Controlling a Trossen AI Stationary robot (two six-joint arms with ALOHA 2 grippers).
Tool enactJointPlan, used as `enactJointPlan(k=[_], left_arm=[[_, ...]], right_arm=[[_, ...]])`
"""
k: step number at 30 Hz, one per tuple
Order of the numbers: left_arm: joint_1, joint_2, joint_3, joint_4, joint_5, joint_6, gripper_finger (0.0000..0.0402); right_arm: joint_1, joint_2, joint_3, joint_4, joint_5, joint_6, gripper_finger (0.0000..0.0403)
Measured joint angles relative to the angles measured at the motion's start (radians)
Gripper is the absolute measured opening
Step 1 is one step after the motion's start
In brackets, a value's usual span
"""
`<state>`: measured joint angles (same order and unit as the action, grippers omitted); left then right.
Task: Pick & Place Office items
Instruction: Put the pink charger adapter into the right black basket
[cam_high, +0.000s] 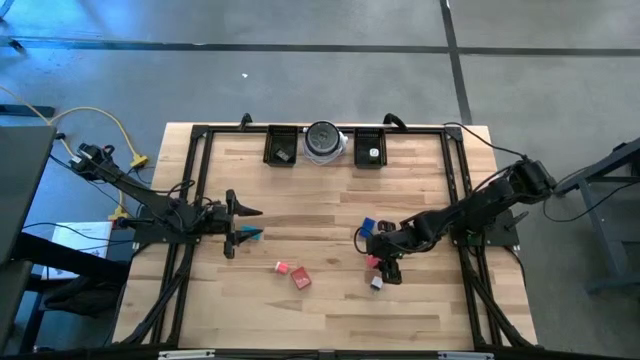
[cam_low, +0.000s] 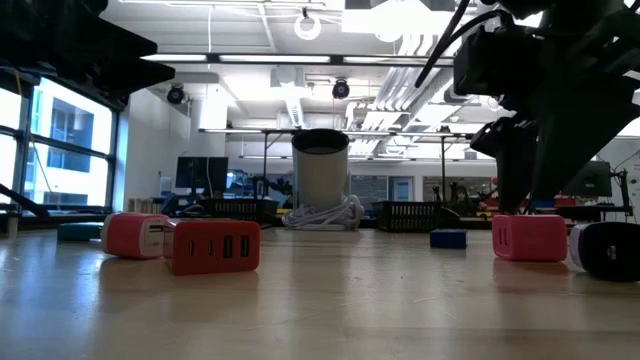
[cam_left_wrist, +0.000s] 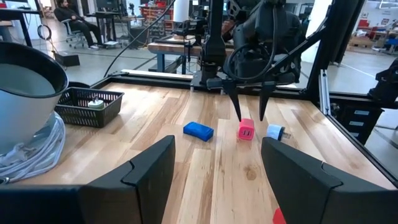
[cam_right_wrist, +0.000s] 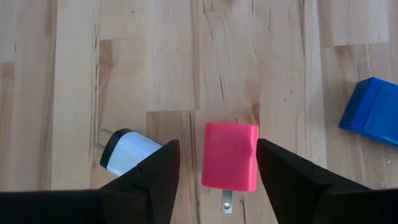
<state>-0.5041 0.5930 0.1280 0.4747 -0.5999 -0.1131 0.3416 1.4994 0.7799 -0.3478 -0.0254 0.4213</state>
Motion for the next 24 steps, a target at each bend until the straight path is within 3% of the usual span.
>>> enactJointPlan(k=[24], left_arm=[[0.000,0.000,0.000,0.000,0.000,-0.009,0.0232]], right_arm=[[-0.001,0.082,-0.001,0.014,0.025,0.000,0.0199]])
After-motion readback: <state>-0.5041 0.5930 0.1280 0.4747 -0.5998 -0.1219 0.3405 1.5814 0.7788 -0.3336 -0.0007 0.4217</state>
